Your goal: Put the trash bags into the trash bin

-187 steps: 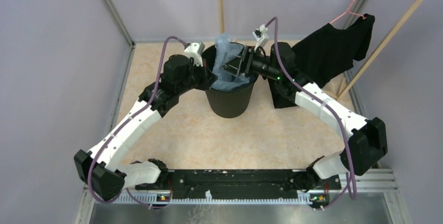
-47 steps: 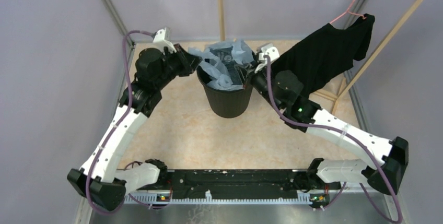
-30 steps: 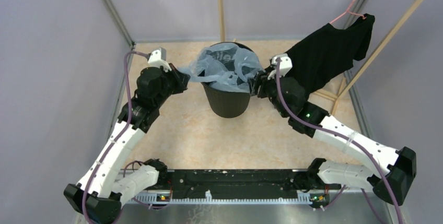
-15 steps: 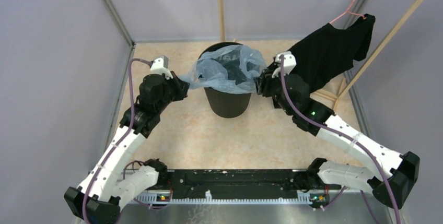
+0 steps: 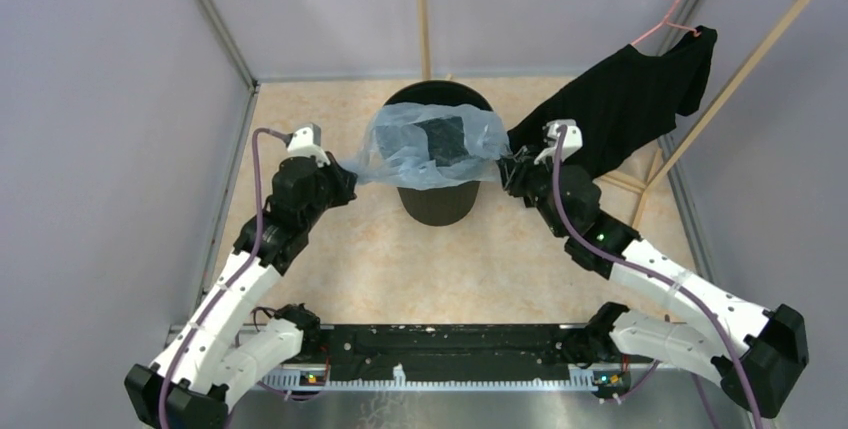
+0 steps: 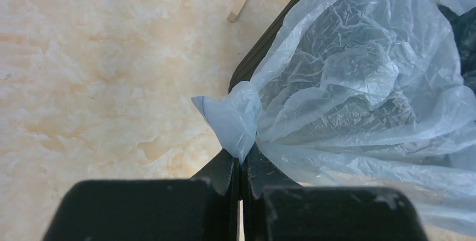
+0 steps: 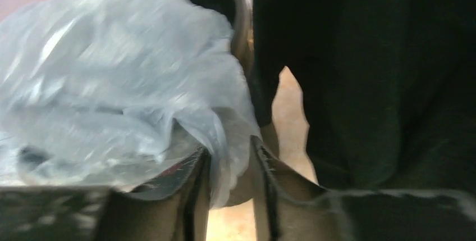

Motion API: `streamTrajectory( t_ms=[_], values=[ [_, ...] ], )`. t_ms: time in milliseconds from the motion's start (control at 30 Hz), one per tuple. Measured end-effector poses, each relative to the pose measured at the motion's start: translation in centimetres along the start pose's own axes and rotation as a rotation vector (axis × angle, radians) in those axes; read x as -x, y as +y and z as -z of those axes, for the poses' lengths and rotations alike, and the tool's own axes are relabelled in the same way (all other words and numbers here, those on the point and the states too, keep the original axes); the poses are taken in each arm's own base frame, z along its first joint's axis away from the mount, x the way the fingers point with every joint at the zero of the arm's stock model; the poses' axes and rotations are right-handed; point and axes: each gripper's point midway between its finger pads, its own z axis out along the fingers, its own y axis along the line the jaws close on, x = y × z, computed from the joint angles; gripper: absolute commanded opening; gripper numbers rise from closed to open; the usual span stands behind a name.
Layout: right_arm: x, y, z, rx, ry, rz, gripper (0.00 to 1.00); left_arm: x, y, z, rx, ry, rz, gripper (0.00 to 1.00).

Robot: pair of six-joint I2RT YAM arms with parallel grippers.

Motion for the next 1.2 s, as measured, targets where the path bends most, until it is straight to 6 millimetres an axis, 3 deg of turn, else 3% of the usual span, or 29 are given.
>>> streamTrajectory(
  t_ms=[100, 200, 433, 533, 767, 867, 1000, 1067, 1200],
  values=[
    [-0.6, -1.8, -0.6, -0.043, 0.0, -0.033, 0.52, 0.0, 0.4, -0.7, 0.024, -0.002, -0.006, 0.0],
    [-0.5, -3.7, -1.5, -0.086, -0.006, -0.063, 0.53, -0.7, 0.9, -1.8, 0.056, 0.024, -0.015, 0.0],
    [-2.5, -4.5, -3.9, -0.061, 0.067, -0.044, 0.35, -2.8, 1.9, -4.7, 0.115, 0.104, -0.031, 0.0],
    [-3.4, -3.7, -5.2, -0.026, 0.114, -0.011, 0.29, -2.7, 1.8, -5.3, 0.115, 0.104, -0.031, 0.0],
    [-6.7, -0.9, -6.9, 0.163, 0.234, 0.019, 0.31, -2.1, 2.1, -5.5, 0.129, 0.081, -0.031, 0.0],
    [-7.5, 1.2, -6.6, 0.283, 0.27, -0.001, 0.32, -1.7, 2.3, -4.7, 0.135, 0.059, -0.029, 0.0],
    [-8.0, 3.7, -5.5, 0.425, 0.288, -0.056, 0.34, -0.9, 2.8, -2.3, 0.138, 0.0, -0.021, 0.0],
    [-8.7, 4.7, -4.8, 0.47, 0.315, -0.077, 0.41, -0.4, 3.2, -0.8, 0.144, -0.032, -0.018, 0.0],
    [-9.4, 5.7, -3.6, 0.502, 0.356, -0.092, 0.68, -0.1, 4.1, 0.6, 0.178, -0.058, -0.027, 0.0]
  ],
)
